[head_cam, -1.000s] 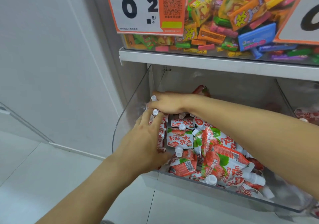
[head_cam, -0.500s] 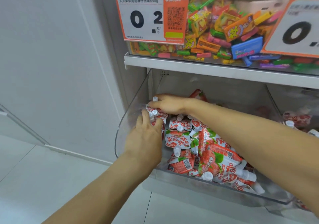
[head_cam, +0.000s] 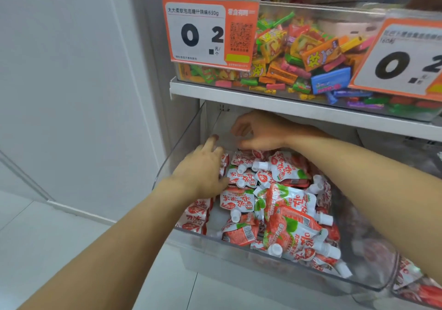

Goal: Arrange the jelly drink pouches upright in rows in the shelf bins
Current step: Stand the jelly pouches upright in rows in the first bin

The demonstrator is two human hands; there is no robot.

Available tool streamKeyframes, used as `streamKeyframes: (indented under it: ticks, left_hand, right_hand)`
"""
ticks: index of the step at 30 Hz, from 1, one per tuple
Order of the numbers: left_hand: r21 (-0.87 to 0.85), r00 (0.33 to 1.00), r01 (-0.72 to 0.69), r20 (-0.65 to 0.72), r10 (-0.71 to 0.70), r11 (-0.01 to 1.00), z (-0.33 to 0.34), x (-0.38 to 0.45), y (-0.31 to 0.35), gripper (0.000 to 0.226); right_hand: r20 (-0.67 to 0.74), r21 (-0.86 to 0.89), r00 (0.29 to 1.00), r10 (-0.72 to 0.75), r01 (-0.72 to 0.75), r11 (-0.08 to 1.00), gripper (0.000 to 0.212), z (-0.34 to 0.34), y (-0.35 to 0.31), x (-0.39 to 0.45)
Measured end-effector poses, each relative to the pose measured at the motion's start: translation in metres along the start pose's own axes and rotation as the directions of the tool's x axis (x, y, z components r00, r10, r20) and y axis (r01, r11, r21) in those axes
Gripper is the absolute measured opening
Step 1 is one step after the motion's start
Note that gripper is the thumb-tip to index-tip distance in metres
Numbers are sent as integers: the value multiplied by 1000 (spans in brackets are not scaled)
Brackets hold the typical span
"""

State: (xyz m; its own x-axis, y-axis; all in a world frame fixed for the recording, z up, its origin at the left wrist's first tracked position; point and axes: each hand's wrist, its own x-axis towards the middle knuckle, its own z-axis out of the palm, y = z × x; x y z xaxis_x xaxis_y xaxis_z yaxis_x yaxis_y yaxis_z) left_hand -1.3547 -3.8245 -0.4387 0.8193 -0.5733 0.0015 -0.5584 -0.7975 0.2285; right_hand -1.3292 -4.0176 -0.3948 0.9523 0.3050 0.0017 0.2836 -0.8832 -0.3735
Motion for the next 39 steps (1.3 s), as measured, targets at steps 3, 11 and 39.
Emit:
streamKeyframes:
  ticks: [3,11,39]
  left_hand:
    - [-33,999,18,-32,-19,999,-1,2,-2,62]
    - [-89,998,-2,-60,-3,996,1,-3,-4,61]
    - [-208,989,-7,-144,-23,978,8,0,-8,73]
  right_hand:
    - [227,-303,968,110,-37,952,67,8,2,-9]
    - [369,-410,911,184,-18,912,61,30,-5,15]
    - [232,421,949,211,-294,858,55,50,0,35]
